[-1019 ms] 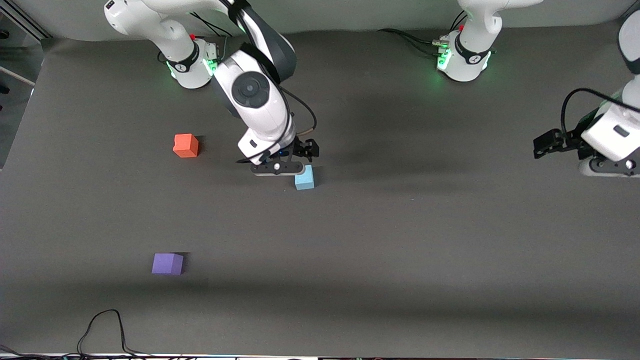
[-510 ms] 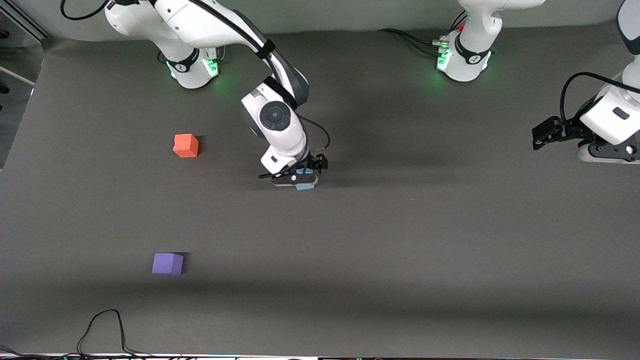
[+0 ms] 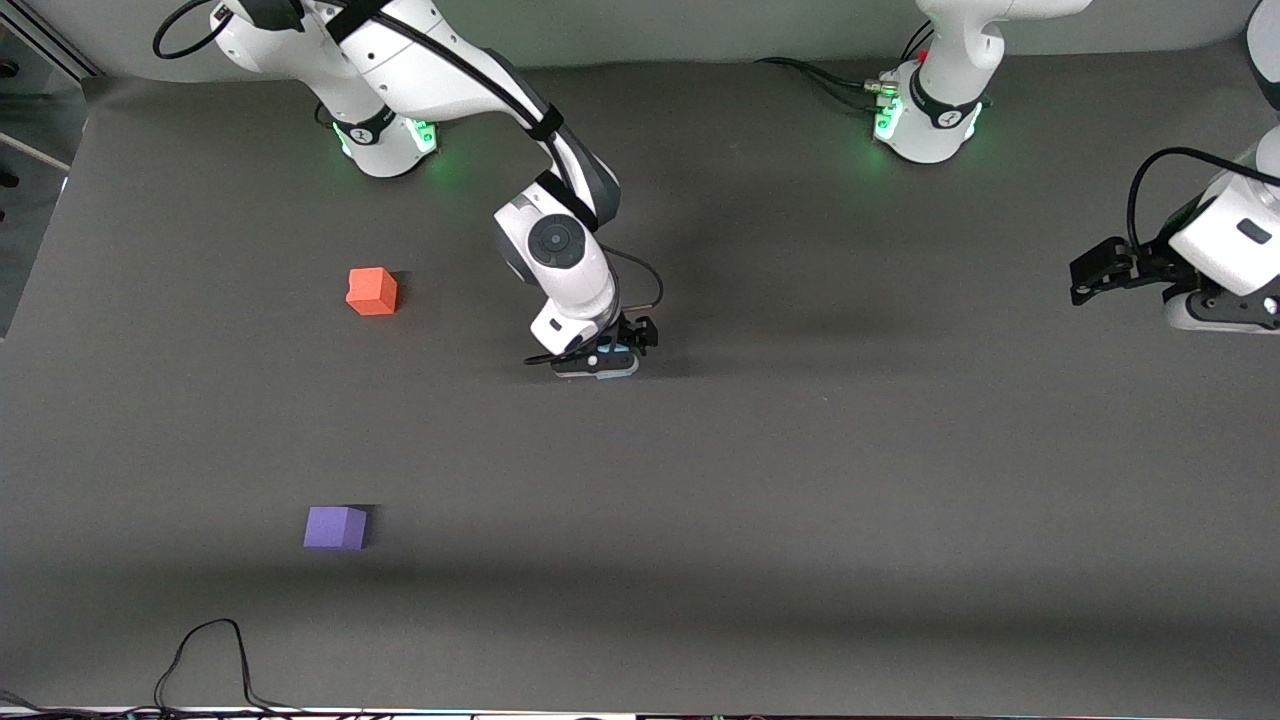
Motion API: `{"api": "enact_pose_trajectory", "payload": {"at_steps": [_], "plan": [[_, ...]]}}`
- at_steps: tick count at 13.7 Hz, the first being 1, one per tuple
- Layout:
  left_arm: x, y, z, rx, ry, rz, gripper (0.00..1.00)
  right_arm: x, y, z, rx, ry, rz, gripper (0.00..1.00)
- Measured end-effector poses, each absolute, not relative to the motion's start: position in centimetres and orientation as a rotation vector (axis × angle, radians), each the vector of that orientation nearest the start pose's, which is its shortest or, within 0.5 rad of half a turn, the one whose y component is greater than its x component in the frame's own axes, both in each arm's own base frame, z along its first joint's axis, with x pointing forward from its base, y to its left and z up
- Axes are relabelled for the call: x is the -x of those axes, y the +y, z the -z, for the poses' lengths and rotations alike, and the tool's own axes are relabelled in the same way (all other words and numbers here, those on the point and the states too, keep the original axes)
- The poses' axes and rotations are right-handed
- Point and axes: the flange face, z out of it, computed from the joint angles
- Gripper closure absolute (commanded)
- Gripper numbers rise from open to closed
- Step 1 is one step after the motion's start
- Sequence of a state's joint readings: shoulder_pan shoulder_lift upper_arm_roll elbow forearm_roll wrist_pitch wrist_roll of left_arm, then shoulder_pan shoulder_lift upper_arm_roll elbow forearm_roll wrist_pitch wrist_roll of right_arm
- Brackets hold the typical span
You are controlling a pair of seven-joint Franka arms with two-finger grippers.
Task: Place blue block between orange and purple blocks
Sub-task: 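Lower the right gripper over the blue block and close it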
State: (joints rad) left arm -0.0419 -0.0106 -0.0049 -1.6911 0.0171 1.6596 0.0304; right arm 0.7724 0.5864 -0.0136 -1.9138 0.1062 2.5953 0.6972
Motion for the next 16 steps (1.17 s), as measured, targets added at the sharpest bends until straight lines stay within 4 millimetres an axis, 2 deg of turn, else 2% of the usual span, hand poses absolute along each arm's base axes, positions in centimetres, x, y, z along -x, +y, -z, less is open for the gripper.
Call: {"api": "enact_pose_trajectory", "payload": {"at_steps": [3,13,14,16], "plan": [[-55.8,-2.5,-57.5,3.121,0.124,-0.048,0.00,-46.3,43.6,-19.0,3.039,0.026,0.069,0.00],[-55.8,-2.1,-57.5,3.122,0.116,-0.052,0.00,-45.9,43.4,-16.7,3.039,0.020,0.086,0.01],[-55.8,-2.1,-57.5,3.122,0.116,-0.052,0.00,-45.9,43.4,-16.7,3.040,0.020,0.086,0.03],[-55.8,-2.1,-57.5,3.122,0.117,-0.053,0.00,-46.0,43.3,-16.7,3.040,0.022,0.087,0.24]]}}
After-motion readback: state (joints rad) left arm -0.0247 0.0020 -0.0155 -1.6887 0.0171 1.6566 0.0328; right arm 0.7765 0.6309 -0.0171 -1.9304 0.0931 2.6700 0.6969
